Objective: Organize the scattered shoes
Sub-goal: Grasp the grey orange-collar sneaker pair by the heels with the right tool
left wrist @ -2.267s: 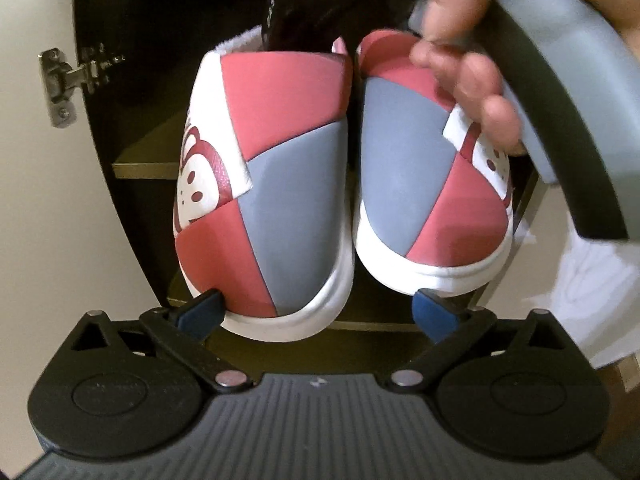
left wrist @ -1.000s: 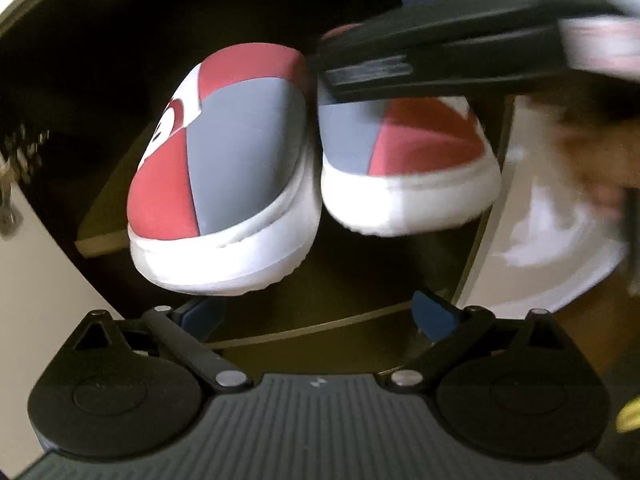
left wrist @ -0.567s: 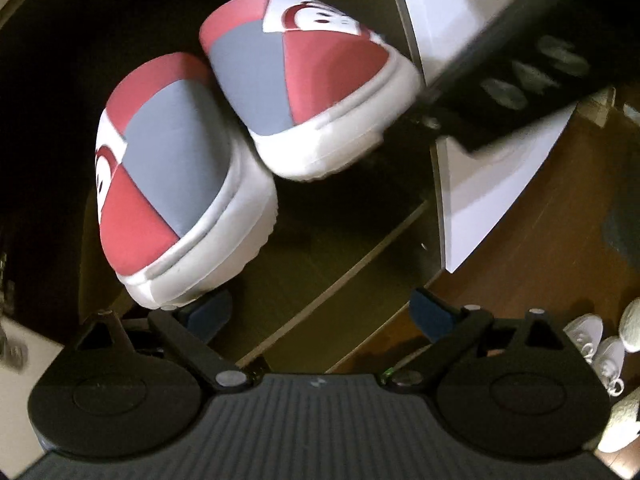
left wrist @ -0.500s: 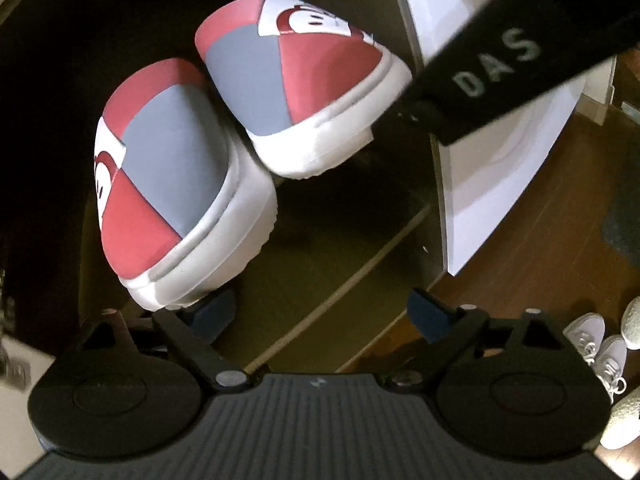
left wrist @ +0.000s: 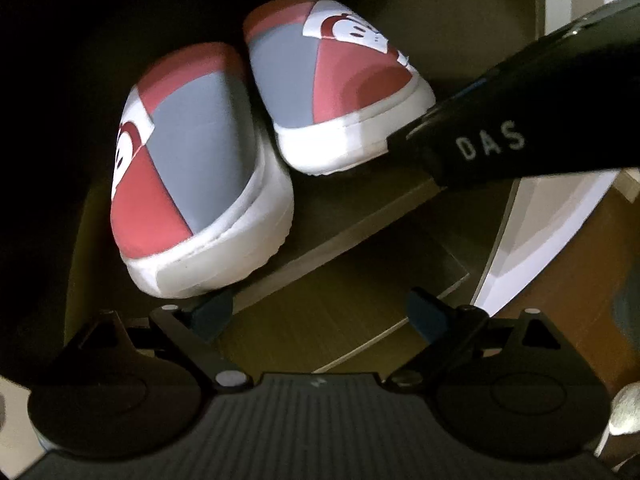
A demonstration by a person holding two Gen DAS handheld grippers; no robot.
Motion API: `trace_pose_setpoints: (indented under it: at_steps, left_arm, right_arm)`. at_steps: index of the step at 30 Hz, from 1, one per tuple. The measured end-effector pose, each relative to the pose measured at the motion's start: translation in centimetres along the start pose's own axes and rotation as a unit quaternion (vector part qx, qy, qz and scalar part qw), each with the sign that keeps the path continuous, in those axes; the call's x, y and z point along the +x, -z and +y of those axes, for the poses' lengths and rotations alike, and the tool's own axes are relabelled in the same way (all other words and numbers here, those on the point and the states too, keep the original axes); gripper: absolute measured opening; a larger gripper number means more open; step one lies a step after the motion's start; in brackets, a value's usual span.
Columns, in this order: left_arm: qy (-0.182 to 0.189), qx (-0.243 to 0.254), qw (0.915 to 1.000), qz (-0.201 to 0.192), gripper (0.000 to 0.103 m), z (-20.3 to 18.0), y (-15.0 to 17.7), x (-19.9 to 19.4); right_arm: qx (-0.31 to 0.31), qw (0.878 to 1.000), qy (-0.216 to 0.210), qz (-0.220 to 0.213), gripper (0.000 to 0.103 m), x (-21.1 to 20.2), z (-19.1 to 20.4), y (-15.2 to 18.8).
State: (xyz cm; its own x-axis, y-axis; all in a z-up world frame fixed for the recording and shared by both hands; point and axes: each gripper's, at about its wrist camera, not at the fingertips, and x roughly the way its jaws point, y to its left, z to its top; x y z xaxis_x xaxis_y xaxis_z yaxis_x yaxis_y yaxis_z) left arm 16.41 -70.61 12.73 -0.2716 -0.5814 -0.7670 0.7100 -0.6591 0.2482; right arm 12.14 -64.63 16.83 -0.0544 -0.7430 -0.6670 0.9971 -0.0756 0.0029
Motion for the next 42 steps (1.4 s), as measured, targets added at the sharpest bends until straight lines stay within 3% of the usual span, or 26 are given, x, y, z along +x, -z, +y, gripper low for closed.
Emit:
trace_pose_setpoints:
  at_steps: [5,6,9,11,13,14,17,18,22,25,27,29,31,32,35,40,42]
  left_arm:
    - [-0.007,-0.081,0.9966,0.007,0.096,0.8,1.3,-0.9]
    - [-0.008,-0.094,0.9954,0.010,0.096,0.9,1.5,-1.0]
    - [-0.027,-0.141,0.9891,0.032,0.096,0.9,3.3,-1.5]
    - [-0.051,-0.171,0.9833,0.037,0.096,0.0,5.8,-2.6]
    - [-0.066,-0.195,0.9778,0.038,0.096,-1.8,9.1,-4.4]
    - [-0.076,-0.220,0.9714,0.044,0.096,-2.5,12.0,-5.9]
    - [-0.097,-0.300,0.9449,0.088,0.096,-3.4,19.9,-12.1]
    - [-0.103,-0.333,0.9303,0.114,0.096,-5.8,23.0,-12.6]
    - [-0.113,-0.400,0.8927,0.173,0.096,-13.8,29.0,-14.6]
    - [-0.116,-0.436,0.8671,0.211,0.096,-20.5,31.0,-14.9]
    - [-0.113,-0.474,0.8434,0.227,0.096,-24.7,31.8,-15.5]
    - [-0.118,-0.507,0.8204,0.237,0.096,-28.3,33.2,-15.5]
    - [-0.131,-0.512,0.8135,0.243,0.096,-29.9,34.1,-16.0]
    - [-0.137,-0.513,0.8109,0.247,0.096,-30.7,34.8,-16.6]
    - [-0.146,-0.512,0.8079,0.253,0.096,-32.6,37.1,-18.9]
    - [-0.161,-0.497,0.8106,0.266,0.096,-34.5,40.6,-17.9]
    - [-0.158,-0.508,0.8030,0.268,0.096,-35.2,41.9,-17.2]
  right_arm:
    - [-0.018,0.999,-0.025,-0.009,0.032,-5.4,-2.7,2.0]
    - [-0.023,0.999,-0.033,-0.008,0.037,-5.7,-2.8,2.7]
    - [-0.031,0.998,-0.050,-0.007,0.038,-5.7,-2.9,4.1]
    - [-0.053,0.995,-0.083,0.000,0.040,-6.9,-3.5,6.5]
    - [-0.079,0.991,-0.112,0.007,0.049,-7.6,-4.1,8.8]
    - [-0.095,0.988,-0.123,0.014,0.055,-7.2,-4.1,9.9]
    - [-0.148,0.977,-0.150,0.042,0.056,-6.8,-4.8,14.0]
    - [-0.164,0.972,-0.156,0.055,0.056,-7.1,-5.3,15.5]
    - [-0.203,0.956,-0.174,0.121,0.058,-7.5,-6.8,20.8]
    - [-0.277,0.917,-0.202,0.202,0.058,-6.6,-6.6,27.3]
    - [-0.325,0.889,-0.216,0.238,0.058,-6.1,-6.2,30.8]
    - [-0.398,0.845,-0.248,0.257,0.058,-5.1,-5.0,36.2]
    - [-0.439,0.817,-0.267,0.261,0.058,-4.4,-4.4,39.5]
    - [-0.466,0.798,-0.279,0.261,0.058,-3.6,-3.7,41.8]
    - [-0.514,0.763,-0.294,0.259,0.058,-1.2,-1.7,46.9]
    - [-0.544,0.749,-0.271,0.264,0.058,2.3,0.4,52.9]
    - [-0.554,0.746,-0.255,0.267,0.057,3.4,1.1,54.8]
